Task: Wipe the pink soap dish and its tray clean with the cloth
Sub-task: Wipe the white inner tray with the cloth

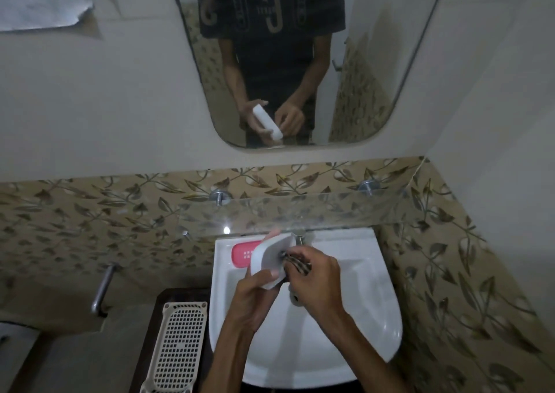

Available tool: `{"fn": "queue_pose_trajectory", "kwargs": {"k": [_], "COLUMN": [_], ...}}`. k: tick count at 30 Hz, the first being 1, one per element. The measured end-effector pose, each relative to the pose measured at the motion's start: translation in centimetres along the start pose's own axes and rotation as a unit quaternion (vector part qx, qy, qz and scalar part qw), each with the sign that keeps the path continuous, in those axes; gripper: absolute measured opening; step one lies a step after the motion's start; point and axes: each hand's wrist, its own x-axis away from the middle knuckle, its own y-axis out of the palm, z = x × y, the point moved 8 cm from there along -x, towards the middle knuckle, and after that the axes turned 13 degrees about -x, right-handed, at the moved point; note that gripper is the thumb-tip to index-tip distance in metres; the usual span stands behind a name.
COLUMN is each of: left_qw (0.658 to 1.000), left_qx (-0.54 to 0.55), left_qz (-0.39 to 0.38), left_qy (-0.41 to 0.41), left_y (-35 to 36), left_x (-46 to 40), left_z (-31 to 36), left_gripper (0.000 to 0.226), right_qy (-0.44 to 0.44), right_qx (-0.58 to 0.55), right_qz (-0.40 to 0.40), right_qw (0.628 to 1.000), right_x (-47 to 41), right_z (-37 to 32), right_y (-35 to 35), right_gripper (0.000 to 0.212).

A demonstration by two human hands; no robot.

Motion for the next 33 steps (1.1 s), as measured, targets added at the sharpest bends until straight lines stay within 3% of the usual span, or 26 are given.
{"fn": "queue_pose_trajectory", "kwargs": {"k": [2, 3, 7, 9, 12, 16, 21, 24, 28, 31, 33], "left_qw": [0.999, 0.999, 0.999, 0.999, 0.998, 0.998, 0.995, 0.996, 0.996, 0.996, 0.996], "left_qx": [-0.027, -0.031, -0.020, -0.019, -0.004, -0.009, -0.061, -0.034, -0.049, -0.017, -0.028], "left_qz": [0.011, 0.020, 0.041, 0.040, 0.030, 0.061, 0.058, 0.073, 0.070, 0.083, 0.085], "left_qy": [0.023, 0.020, 0.000, 0.017, 0.051, 0.033, 0.047, 0.031, 0.041, 0.034, 0.021], "left_y": [0.3, 0.4, 0.5, 1.1, 2.6, 2.2, 2.8, 2.2, 2.4, 1.7, 1.6], "left_x": [-0.4, -0.8, -1.7, -2.0, -2.4, -2.7, -2.9, -2.9, -2.7, -2.5, -2.3], "left_z": [0.7, 0.7, 0.0, 0.2, 0.8, 0.2, 0.5, 0.0, 0.2, -0.1, -0.2], "left_gripper": [0.070, 0.068, 0.084, 0.088, 0.079, 0.078, 0.085, 0.086, 0.086, 0.081, 0.084], "right_qy": [-0.079, -0.073, 0.118, 0.089, 0.043, 0.067, 0.093, 0.084, 0.095, 0.074, 0.068], "right_qx": [0.079, 0.086, -0.066, -0.066, 0.010, -0.061, -0.045, -0.070, -0.064, -0.072, -0.060], "right_qz": [-0.002, -0.008, -0.105, -0.091, 0.009, -0.069, 0.017, -0.067, 0.005, -0.072, -0.066], "right_qw": [0.994, 0.994, 0.985, 0.990, 0.999, 0.994, 0.994, 0.992, 0.993, 0.992, 0.994], "right_x": [-0.4, -0.4, 0.1, -0.8, -1.8, -0.3, -1.2, -0.3, -1.2, -0.2, -0.7], "right_z": [-1.4, -1.5, 0.6, 0.4, -0.4, -0.7, 0.8, 0.1, 1.3, 0.4, 0.6], "right_y": [0.1, 0.2, 1.4, 0.5, -1.4, 1.4, -0.9, 1.2, -0.6, 1.4, 1.2], "right_gripper": [0.012, 0.009, 0.015, 0.015, 0.015, 0.018, 0.014, 0.015, 0.015, 0.015, 0.017]}}
